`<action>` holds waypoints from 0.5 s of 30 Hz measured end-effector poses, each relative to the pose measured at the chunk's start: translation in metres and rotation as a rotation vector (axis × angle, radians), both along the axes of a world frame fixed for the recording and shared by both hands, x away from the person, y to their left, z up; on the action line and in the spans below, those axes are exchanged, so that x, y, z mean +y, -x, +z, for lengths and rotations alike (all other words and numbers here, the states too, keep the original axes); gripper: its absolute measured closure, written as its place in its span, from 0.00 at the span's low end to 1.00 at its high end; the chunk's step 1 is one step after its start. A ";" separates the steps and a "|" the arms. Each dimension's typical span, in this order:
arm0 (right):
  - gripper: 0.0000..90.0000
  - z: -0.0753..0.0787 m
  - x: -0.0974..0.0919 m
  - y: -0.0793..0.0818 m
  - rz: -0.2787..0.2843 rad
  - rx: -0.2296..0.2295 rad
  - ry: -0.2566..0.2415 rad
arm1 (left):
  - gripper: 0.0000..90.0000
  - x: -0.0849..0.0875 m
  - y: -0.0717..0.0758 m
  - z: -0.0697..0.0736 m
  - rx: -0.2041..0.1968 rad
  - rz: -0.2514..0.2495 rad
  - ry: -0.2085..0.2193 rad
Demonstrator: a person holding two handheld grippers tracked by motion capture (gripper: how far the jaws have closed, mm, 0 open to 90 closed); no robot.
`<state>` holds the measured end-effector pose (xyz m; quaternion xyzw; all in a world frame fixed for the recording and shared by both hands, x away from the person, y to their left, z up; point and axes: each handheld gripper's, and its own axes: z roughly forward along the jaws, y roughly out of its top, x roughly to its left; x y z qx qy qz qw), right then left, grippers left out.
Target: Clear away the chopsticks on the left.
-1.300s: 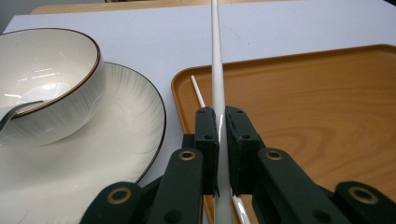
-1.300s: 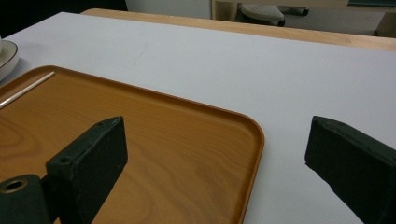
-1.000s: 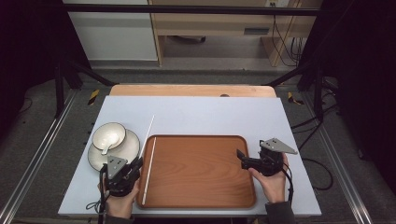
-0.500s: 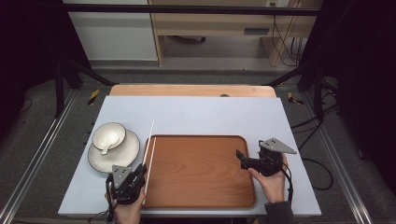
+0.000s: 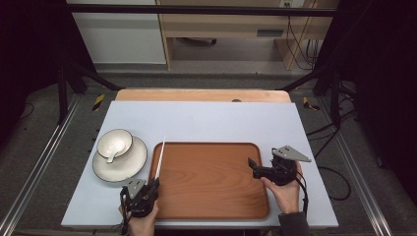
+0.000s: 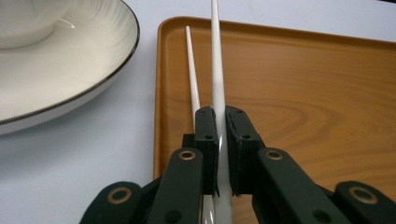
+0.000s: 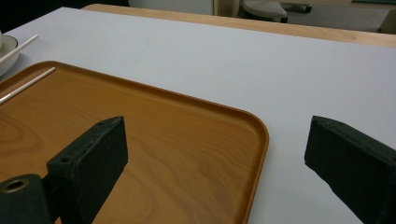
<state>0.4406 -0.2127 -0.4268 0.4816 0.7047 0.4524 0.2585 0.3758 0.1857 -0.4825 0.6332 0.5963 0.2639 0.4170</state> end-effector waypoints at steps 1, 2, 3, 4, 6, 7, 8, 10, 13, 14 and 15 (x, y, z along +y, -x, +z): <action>0.07 0.000 0.000 0.000 0.000 -0.001 0.000 | 0.93 -0.001 0.000 -0.001 0.003 -0.002 -0.004; 0.07 0.000 0.000 0.000 0.002 -0.001 0.000 | 0.93 -0.002 0.000 -0.002 0.005 -0.001 -0.008; 0.07 0.000 0.000 0.000 0.001 0.000 0.000 | 0.93 -0.003 0.000 -0.002 0.009 -0.001 -0.011; 0.07 0.000 0.000 0.000 0.000 0.000 0.000 | 0.93 -0.004 -0.001 -0.003 0.012 -0.003 -0.014; 0.07 0.000 0.000 0.000 0.000 0.001 0.001 | 0.93 -0.004 0.000 -0.003 0.012 0.000 -0.022; 0.07 0.000 0.000 0.000 0.001 0.001 0.001 | 0.93 -0.004 -0.001 -0.003 0.019 0.001 -0.025; 0.07 0.000 0.000 0.000 0.001 0.001 0.001 | 0.93 -0.005 -0.001 -0.003 0.022 0.001 -0.029; 0.07 0.000 0.000 0.000 0.001 -0.001 0.003 | 0.93 -0.005 -0.002 -0.003 0.030 0.002 -0.037; 0.07 0.000 0.000 0.000 0.001 0.000 0.001 | 0.93 -0.006 -0.002 -0.004 0.041 0.001 -0.040; 0.07 0.000 0.000 0.000 0.001 0.000 0.001 | 0.93 -0.006 -0.002 -0.004 0.043 0.002 -0.040; 0.07 0.000 0.000 0.000 0.001 0.001 0.001 | 0.93 -0.007 -0.003 -0.003 0.048 -0.001 -0.049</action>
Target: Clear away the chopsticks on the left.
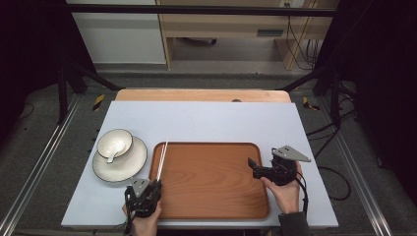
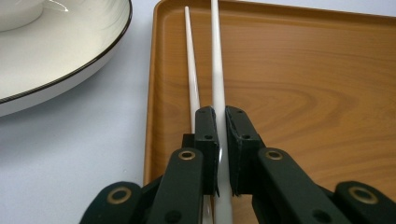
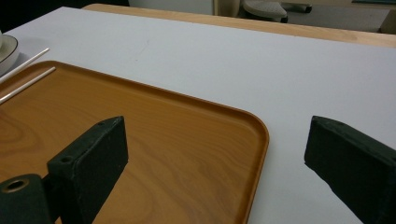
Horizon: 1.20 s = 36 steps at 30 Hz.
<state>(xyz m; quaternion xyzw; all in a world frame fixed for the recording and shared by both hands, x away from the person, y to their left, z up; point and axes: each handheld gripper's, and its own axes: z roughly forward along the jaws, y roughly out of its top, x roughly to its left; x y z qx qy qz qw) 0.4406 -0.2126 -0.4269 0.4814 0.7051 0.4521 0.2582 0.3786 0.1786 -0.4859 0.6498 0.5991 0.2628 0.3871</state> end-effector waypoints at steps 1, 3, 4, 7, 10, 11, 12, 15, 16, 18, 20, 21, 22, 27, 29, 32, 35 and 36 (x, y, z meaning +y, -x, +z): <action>0.07 0.000 0.000 0.000 0.000 0.000 0.001 | 0.93 -0.001 0.000 0.000 0.003 0.001 -0.004; 0.07 0.000 0.000 0.000 0.000 -0.001 0.002 | 0.93 -0.002 -0.001 0.000 0.011 -0.001 -0.006; 0.07 0.000 0.000 0.000 0.000 0.000 0.000 | 0.93 -0.002 -0.001 0.000 0.012 -0.001 -0.007; 0.07 0.000 0.000 0.000 -0.001 0.001 0.000 | 0.93 -0.003 -0.002 0.000 0.020 -0.005 -0.006; 0.07 0.000 0.000 0.000 -0.001 0.000 0.001 | 0.93 -0.004 -0.001 0.000 0.032 -0.012 -0.005; 0.07 0.000 0.000 0.000 -0.001 0.001 0.002 | 0.93 -0.004 -0.001 0.000 0.039 -0.014 -0.012; 0.07 0.000 0.000 0.000 0.001 0.002 0.000 | 0.93 -0.004 -0.001 0.000 0.038 -0.016 -0.012; 0.07 0.000 0.000 0.000 0.000 0.000 0.003 | 0.93 -0.005 -0.001 0.000 0.040 -0.015 -0.015; 0.07 0.000 0.000 0.000 0.000 0.001 0.001 | 0.93 -0.006 -0.001 0.000 0.039 -0.016 -0.018; 0.07 0.000 0.000 0.000 -0.001 0.000 -0.003 | 0.93 -0.007 -0.001 0.000 0.039 -0.019 -0.022; 0.07 0.000 0.000 0.000 -0.001 -0.001 -0.004 | 0.93 -0.006 -0.002 0.000 0.043 -0.020 -0.021; 0.07 0.000 0.000 0.000 -0.001 -0.001 -0.004 | 0.93 -0.006 -0.002 0.000 0.044 -0.020 -0.019; 0.07 0.000 0.000 0.000 -0.001 0.000 -0.003 | 0.93 -0.006 -0.002 0.000 0.046 -0.020 -0.020; 0.07 0.000 0.000 0.000 0.000 0.001 -0.002 | 0.93 -0.007 -0.003 0.001 0.051 -0.023 -0.021; 0.08 0.000 0.000 0.000 -0.001 0.000 -0.004 | 0.93 -0.007 -0.003 0.001 0.051 -0.025 -0.020; 0.08 0.001 -0.001 0.000 0.000 -0.001 -0.004 | 0.93 -0.007 -0.004 0.001 0.051 -0.026 -0.019; 0.08 0.001 0.000 0.000 0.001 -0.001 -0.004 | 0.92 -0.007 -0.004 0.001 0.049 -0.034 -0.018; 0.08 0.001 0.000 0.000 0.000 -0.002 -0.004 | 0.92 -0.007 -0.004 0.001 0.048 -0.037 -0.018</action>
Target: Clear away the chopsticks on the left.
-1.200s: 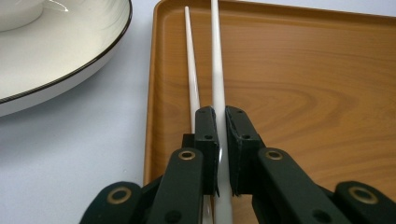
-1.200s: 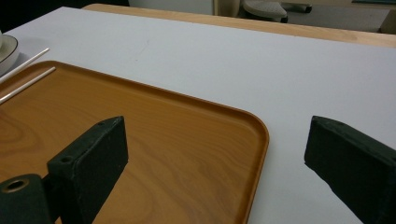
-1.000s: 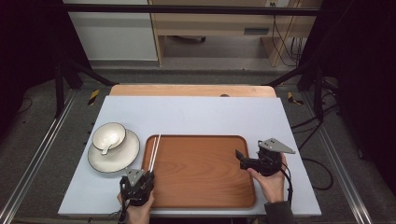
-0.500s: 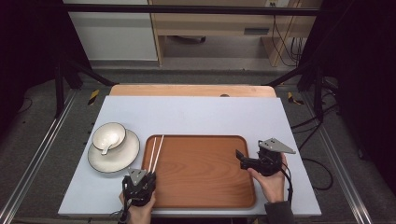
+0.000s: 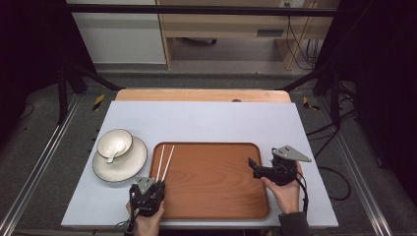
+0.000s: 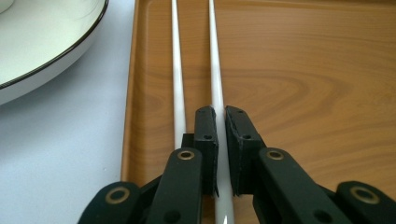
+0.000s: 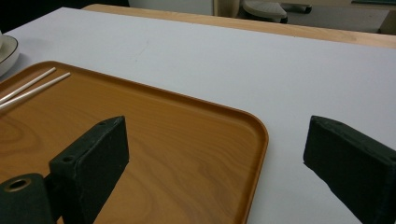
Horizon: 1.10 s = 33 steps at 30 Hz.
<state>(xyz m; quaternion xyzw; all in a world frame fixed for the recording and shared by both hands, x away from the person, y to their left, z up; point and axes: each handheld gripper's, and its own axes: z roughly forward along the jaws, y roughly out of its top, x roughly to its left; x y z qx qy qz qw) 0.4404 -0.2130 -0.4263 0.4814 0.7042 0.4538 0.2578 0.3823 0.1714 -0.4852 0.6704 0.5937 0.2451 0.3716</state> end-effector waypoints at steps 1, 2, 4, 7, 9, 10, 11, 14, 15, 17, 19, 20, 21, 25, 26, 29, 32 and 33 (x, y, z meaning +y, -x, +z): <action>0.08 0.000 0.000 0.000 0.000 0.000 -0.001 | 0.92 0.000 0.000 0.000 0.000 -0.001 0.001; 0.08 0.000 0.000 0.000 0.000 0.000 0.000 | 0.91 0.001 0.000 0.000 -0.001 -0.005 0.005; 0.08 0.000 0.000 0.000 0.000 0.000 0.000 | 0.89 0.000 0.000 0.000 -0.001 -0.005 0.002; 0.08 0.000 0.000 0.000 -0.001 0.000 0.000 | 0.89 0.001 0.000 0.001 -0.009 -0.007 -0.001; 0.08 0.000 -0.001 0.000 -0.002 -0.004 0.005 | 0.87 0.001 0.000 0.002 -0.012 -0.012 0.000; 0.08 0.000 -0.001 0.000 0.000 -0.006 0.003 | 0.87 0.001 0.000 0.003 -0.016 -0.016 -0.003; 0.08 0.000 -0.001 0.000 -0.001 -0.006 0.000 | 0.85 0.001 0.000 0.004 -0.020 -0.020 -0.004; 0.08 0.001 -0.001 0.000 -0.001 -0.005 -0.001 | 0.80 0.002 0.000 0.010 -0.038 -0.051 -0.024; 0.08 0.001 -0.001 0.000 -0.001 -0.005 0.000 | 0.78 0.002 0.000 0.012 -0.045 -0.064 -0.018; 0.08 0.001 -0.002 0.001 -0.001 -0.007 0.001 | 0.76 0.004 -0.001 0.017 -0.057 -0.079 -0.019; 0.08 0.001 -0.002 0.001 -0.002 -0.007 -0.005 | 0.73 0.006 -0.003 0.024 -0.080 -0.119 0.000; 0.08 0.001 -0.003 0.001 -0.003 -0.009 -0.002 | 0.71 0.007 -0.004 0.026 -0.082 -0.126 -0.002; 0.08 0.002 -0.003 0.001 -0.003 -0.010 -0.004 | 0.69 0.010 -0.005 0.031 -0.090 -0.144 -0.006; 0.07 0.002 -0.003 0.001 -0.009 -0.009 -0.010 | 0.63 0.017 -0.009 0.045 -0.115 -0.198 0.034; 0.07 0.002 -0.003 0.001 -0.009 -0.010 -0.005 | 0.60 0.019 -0.012 0.048 -0.111 -0.226 0.044; 0.07 0.002 -0.004 0.002 -0.012 -0.012 -0.009 | 0.54 0.024 -0.020 0.056 -0.105 -0.291 0.061; 0.07 0.003 -0.006 0.002 -0.015 -0.016 -0.013 | 0.49 0.027 -0.024 0.062 -0.119 -0.335 0.022; 0.07 0.004 -0.006 0.002 -0.015 -0.016 -0.015 | 0.48 0.029 -0.026 0.065 -0.119 -0.357 0.002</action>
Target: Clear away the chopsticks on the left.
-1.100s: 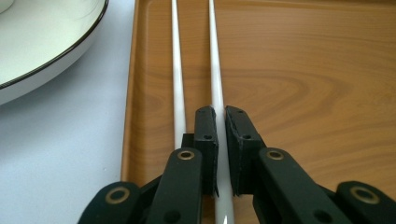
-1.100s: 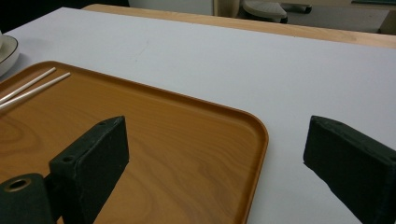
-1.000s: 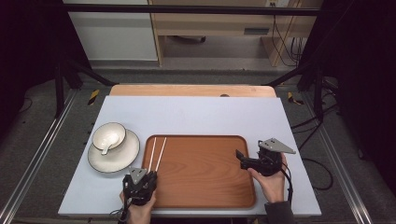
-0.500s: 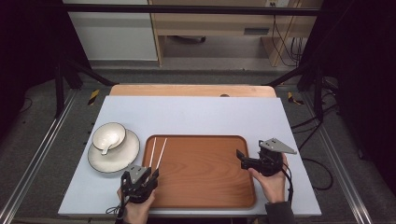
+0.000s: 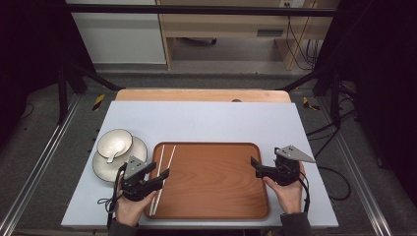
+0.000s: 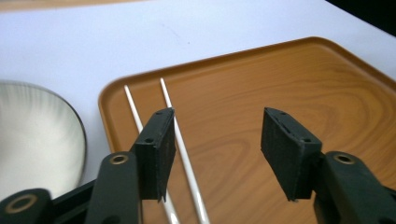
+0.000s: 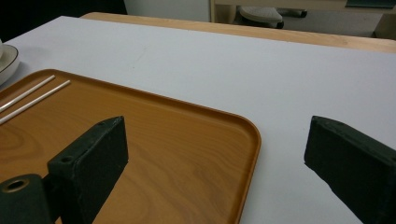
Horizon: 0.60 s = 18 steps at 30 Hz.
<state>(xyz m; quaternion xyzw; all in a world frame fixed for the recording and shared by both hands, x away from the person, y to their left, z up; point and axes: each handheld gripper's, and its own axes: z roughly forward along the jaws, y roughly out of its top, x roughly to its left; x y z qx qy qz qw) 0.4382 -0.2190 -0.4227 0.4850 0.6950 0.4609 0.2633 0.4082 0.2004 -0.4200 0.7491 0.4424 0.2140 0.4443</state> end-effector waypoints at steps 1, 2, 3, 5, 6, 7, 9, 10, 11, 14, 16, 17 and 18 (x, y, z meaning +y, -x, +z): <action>0.07 0.000 -0.001 0.000 0.000 -0.002 0.001 | 0.45 0.001 -0.001 0.001 -0.004 -0.011 -0.011; 0.07 0.001 -0.001 0.000 -0.002 0.000 -0.002 | 0.44 0.003 -0.001 0.002 -0.010 -0.021 -0.023; 0.07 0.001 -0.002 0.001 -0.004 0.000 -0.002 | 0.43 0.006 -0.002 0.003 -0.014 -0.027 -0.034; 0.07 0.001 -0.003 0.001 -0.007 -0.003 -0.005 | 0.40 0.012 -0.003 0.002 -0.015 -0.050 -0.038; 0.07 0.001 -0.003 0.001 -0.009 -0.002 -0.004 | 0.38 0.015 -0.002 0.001 -0.020 -0.058 -0.044; 0.07 0.001 -0.004 0.001 -0.011 -0.002 -0.005 | 0.36 0.019 -0.002 0.000 -0.021 -0.058 -0.056; 0.07 0.001 -0.005 0.000 -0.014 -0.001 -0.008 | 0.34 0.026 -0.001 -0.002 -0.027 -0.066 -0.065; 0.07 0.001 -0.006 0.000 -0.015 0.000 -0.006 | 0.33 0.028 0.000 -0.003 -0.026 -0.070 -0.061; 0.07 0.000 -0.006 0.000 -0.015 0.000 -0.007 | 0.32 0.031 0.000 -0.005 -0.026 -0.073 -0.053; 0.07 -0.001 -0.005 0.000 -0.017 0.006 -0.003 | 0.32 0.041 0.003 -0.011 -0.017 -0.070 -0.013; 0.07 -0.001 -0.004 -0.001 -0.017 0.009 0.002 | 0.31 0.046 0.005 -0.016 -0.013 -0.063 0.003; 0.07 -0.002 -0.004 -0.001 -0.015 0.009 0.007 | 0.32 0.048 0.005 -0.019 -0.002 -0.064 -0.005; 0.07 -0.002 -0.004 -0.001 -0.015 0.008 0.008 | 0.31 0.050 0.006 -0.020 0.002 -0.067 -0.012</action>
